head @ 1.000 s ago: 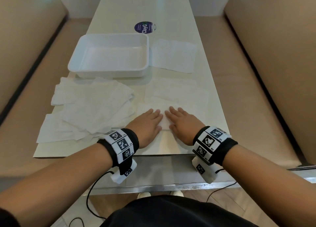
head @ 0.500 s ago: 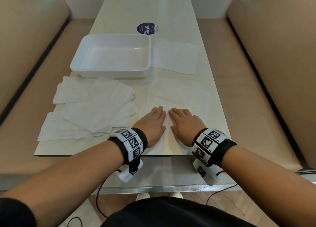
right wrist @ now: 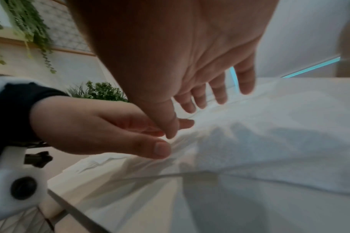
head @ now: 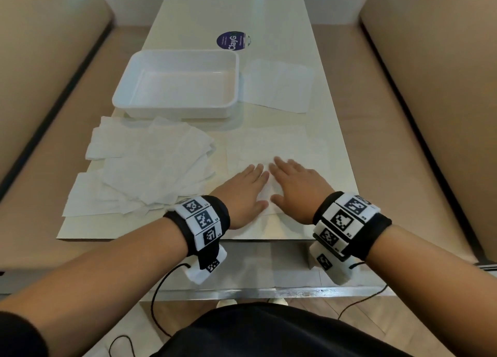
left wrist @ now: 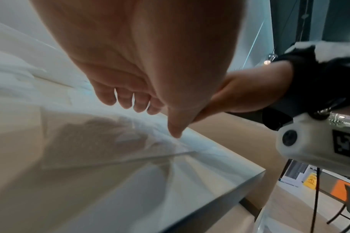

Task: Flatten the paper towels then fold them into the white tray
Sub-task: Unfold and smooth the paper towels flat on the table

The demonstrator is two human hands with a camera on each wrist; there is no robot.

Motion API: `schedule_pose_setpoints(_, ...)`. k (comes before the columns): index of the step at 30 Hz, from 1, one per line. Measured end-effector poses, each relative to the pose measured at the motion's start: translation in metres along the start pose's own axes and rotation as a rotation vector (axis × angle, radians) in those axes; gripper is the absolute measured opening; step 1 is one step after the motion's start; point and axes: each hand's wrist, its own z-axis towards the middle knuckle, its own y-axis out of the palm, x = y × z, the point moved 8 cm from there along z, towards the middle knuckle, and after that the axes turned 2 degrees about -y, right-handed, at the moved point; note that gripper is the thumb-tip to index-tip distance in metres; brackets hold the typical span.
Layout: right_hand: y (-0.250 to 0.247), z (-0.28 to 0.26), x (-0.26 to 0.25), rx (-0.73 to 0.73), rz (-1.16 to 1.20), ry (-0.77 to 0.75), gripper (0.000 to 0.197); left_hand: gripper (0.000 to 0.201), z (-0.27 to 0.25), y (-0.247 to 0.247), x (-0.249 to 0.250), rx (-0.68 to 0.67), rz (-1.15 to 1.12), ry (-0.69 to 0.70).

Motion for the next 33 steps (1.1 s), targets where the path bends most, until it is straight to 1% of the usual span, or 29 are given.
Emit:
schedule_pose_setpoints(2, 0.007, 0.007, -0.017, -0.021, 0.032, -0.099, 0.067, 0.071, 0.003, 0.005, 0.006, -0.006, -0.011, 0.063)
schedule_pose_setpoints(4, 0.022, 0.009, -0.019, -0.084, 0.061, -0.117, 0.065, 0.069, 0.002, 0.011, 0.006, -0.003, 0.061, 0.092)
schedule_pose_setpoints(6, 0.034, 0.006, -0.01, -0.134, 0.054, -0.102, 0.065, 0.07, -0.001, 0.018, -0.002, -0.034, 0.099, 0.039)
schedule_pose_setpoints(9, 0.045, -0.002, 0.007, -0.178, -0.031, -0.075, 0.067, 0.072, -0.006, 0.026, -0.015, -0.096, 0.137, -0.02)
schedule_pose_setpoints(14, 0.052, -0.009, 0.022, -0.182, -0.023, 0.003, 0.073, 0.077, -0.019, 0.027, -0.034, -0.155, 0.135, -0.065)
schedule_pose_setpoints(20, 0.051, -0.01, 0.023, -0.178, -0.008, 0.016, 0.073, 0.079, -0.031, 0.029, -0.055, -0.188, 0.169, -0.098)
schedule_pose_setpoints(22, 0.05, -0.011, 0.024, -0.18, -0.007, 0.014, 0.074, 0.079, -0.034, 0.027, -0.059, -0.167, 0.179, -0.09)
schedule_pose_setpoints(23, 0.05, -0.012, 0.024, -0.181, -0.005, 0.012, 0.074, 0.079, -0.036, 0.025, -0.058, -0.145, 0.179, -0.062)
schedule_pose_setpoints(26, 0.049, -0.012, 0.027, -0.18, -0.008, 0.008, 0.076, 0.073, -0.042, 0.015, -0.041, -0.032, 0.157, 0.131)
schedule_pose_setpoints(27, 0.049, -0.012, 0.027, -0.18, -0.011, 0.006, 0.076, 0.068, -0.044, 0.013, -0.035, 0.009, 0.134, 0.188)
schedule_pose_setpoints(28, 0.048, -0.012, 0.027, -0.18, -0.013, 0.004, 0.077, 0.061, -0.046, 0.012, -0.032, 0.041, 0.107, 0.215)
schedule_pose_setpoints(30, 0.047, -0.011, 0.027, -0.175, -0.016, 0.0, 0.079, 0.05, -0.047, 0.014, -0.032, 0.052, 0.043, 0.198)
schedule_pose_setpoints(33, 0.044, -0.01, 0.027, -0.155, -0.01, -0.009, 0.08, 0.044, -0.043, 0.013, -0.037, 0.043, 0.008, 0.117)
